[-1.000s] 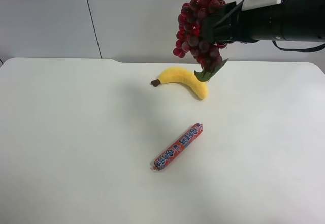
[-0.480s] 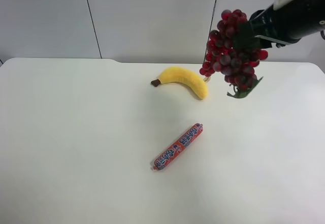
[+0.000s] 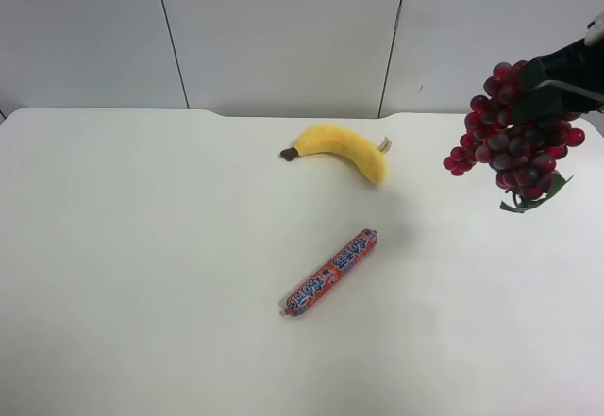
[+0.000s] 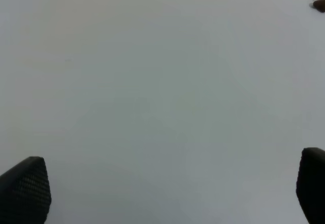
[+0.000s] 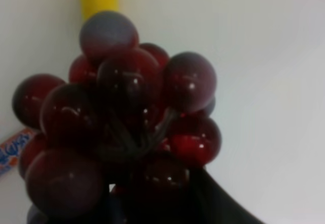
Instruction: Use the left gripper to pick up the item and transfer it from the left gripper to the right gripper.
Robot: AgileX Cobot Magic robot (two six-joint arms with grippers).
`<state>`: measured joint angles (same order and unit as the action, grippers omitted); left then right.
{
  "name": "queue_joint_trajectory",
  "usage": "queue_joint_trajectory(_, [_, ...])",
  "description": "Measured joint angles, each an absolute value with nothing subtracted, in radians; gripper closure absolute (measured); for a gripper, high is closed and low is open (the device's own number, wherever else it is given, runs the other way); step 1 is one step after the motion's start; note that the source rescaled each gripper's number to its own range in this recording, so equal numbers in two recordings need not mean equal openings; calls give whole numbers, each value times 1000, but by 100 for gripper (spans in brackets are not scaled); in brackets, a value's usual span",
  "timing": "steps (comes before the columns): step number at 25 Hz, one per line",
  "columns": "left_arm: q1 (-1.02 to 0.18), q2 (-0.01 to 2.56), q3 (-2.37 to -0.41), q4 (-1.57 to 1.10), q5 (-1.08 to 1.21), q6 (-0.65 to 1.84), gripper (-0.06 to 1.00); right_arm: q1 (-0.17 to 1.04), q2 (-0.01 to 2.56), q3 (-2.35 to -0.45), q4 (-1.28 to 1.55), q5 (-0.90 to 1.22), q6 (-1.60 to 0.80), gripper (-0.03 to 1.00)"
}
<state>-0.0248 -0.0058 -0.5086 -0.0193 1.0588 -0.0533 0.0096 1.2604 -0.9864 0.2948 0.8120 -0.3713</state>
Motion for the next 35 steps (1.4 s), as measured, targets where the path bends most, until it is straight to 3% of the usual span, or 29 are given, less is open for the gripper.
queue_joint_trajectory(15, [-25, -6, -509, -19, 1059, -53, -4, 2, 1591, -987, 272, 685, -362, 97])
queue_joint_trajectory(32, [-25, -6, -509, -19, 1059, -53, -4, 2, 1795, -994, 264, 796, -359, 97])
queue_joint_trajectory(34, [-25, -6, -508, -19, 1059, -53, -4, 2, 1795, -994, 263, 801, -349, 90])
queue_joint_trajectory(35, [-25, -6, -508, -19, 1059, -53, -4, 2, 1796, -994, 258, 804, -342, 76])
